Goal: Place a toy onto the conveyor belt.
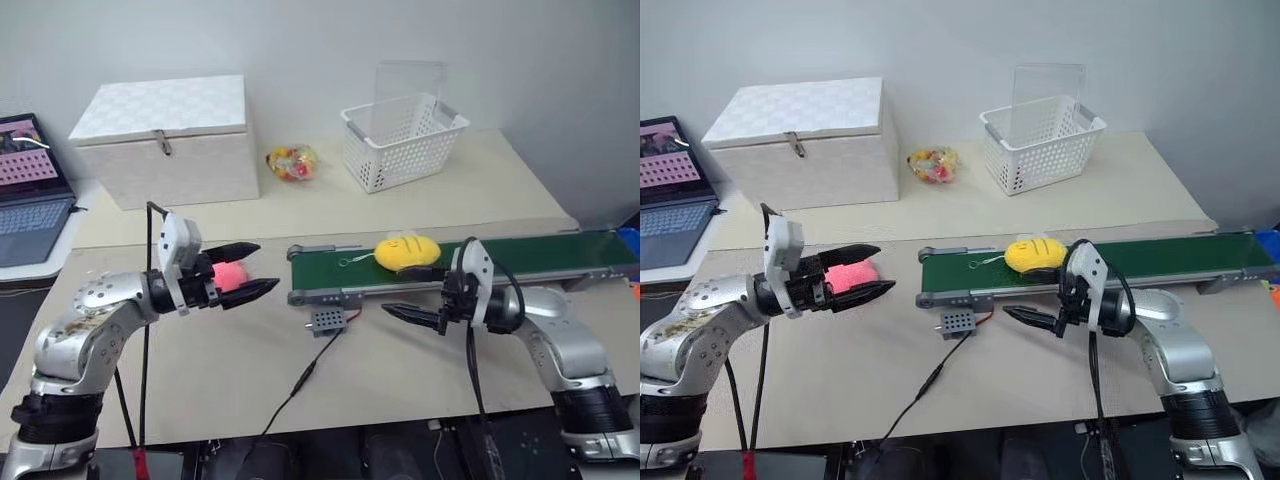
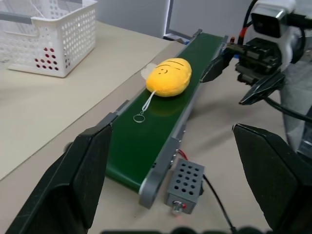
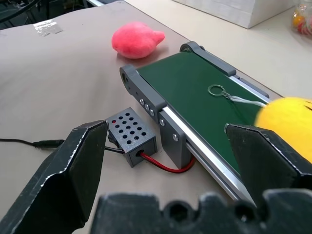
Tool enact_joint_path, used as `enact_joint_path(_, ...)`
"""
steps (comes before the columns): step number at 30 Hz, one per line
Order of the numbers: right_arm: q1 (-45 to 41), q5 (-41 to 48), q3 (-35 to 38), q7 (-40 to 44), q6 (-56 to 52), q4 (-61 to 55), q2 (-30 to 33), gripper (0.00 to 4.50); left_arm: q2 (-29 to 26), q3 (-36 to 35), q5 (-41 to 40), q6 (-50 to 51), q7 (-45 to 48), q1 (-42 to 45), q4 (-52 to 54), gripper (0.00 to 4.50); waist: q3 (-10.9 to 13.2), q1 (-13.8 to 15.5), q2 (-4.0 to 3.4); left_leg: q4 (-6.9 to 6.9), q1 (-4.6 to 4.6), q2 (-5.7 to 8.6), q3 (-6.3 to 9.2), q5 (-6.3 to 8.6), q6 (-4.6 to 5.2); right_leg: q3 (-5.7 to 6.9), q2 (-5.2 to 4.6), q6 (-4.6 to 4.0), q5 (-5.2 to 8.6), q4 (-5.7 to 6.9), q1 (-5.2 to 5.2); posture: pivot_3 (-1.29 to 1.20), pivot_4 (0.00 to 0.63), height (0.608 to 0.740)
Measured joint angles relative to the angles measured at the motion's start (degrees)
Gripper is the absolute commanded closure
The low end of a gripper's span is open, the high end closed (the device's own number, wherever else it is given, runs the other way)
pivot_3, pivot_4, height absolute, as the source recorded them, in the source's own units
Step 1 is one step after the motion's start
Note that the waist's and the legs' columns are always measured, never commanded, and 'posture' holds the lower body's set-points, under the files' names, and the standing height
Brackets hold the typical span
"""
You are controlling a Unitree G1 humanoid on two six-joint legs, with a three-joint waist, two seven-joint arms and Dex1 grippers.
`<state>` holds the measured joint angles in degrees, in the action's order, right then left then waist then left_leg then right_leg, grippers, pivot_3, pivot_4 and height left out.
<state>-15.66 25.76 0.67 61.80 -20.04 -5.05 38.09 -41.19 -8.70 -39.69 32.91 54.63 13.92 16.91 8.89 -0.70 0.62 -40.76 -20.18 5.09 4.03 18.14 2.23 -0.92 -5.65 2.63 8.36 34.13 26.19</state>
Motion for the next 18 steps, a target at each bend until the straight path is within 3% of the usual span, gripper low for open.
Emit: enact_joint_path(18,0.15,0.21,0.32,-0.06,-1.33,-0.35,0.99,0.00,0.11,3.42,2.55,-0.12,0.32,-0.78,0.21,0.30,0.00,0.05,0.00,0.01,-0.02,0.00,0.00,0.01,0.01,-0.02,-0.01,-0.01,0.00,-0.03,0.01,0.00,0.150,0.728)
